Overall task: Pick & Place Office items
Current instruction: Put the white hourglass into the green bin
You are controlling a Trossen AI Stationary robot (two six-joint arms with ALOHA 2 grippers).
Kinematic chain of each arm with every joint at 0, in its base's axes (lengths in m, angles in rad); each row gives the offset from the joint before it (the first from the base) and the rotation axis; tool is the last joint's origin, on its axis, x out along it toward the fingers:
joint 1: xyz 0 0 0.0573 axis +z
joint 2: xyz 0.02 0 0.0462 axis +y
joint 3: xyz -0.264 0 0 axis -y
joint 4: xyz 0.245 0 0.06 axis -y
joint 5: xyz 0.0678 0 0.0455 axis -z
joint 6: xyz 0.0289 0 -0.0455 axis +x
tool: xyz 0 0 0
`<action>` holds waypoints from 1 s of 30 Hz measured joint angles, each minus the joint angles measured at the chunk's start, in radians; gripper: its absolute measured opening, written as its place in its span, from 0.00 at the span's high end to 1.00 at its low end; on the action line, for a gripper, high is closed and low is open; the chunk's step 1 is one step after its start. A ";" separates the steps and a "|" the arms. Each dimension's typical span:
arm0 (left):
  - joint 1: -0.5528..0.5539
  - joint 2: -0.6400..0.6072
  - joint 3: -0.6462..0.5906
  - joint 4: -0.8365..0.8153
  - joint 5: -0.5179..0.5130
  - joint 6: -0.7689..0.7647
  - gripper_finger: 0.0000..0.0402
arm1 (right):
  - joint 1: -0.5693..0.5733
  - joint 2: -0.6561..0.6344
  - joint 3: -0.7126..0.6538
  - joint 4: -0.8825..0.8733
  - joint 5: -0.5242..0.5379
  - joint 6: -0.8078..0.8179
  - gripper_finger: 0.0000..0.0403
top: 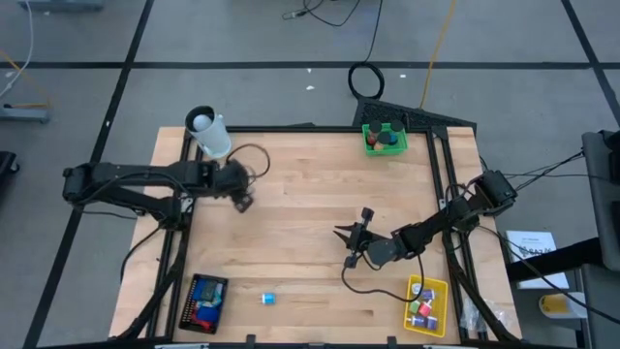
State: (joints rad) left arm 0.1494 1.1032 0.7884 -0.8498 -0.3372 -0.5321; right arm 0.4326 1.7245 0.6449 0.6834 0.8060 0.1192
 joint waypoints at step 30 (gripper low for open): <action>0.049 0.933 0.832 0.244 0.289 0.524 0.49 | 0.198 -0.167 0.001 -0.301 0.003 0.106 0.88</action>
State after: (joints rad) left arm 0.1983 2.0365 1.6204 -0.6057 -0.0485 -0.0086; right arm 0.6304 1.5574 0.6456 0.3829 0.8095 0.2249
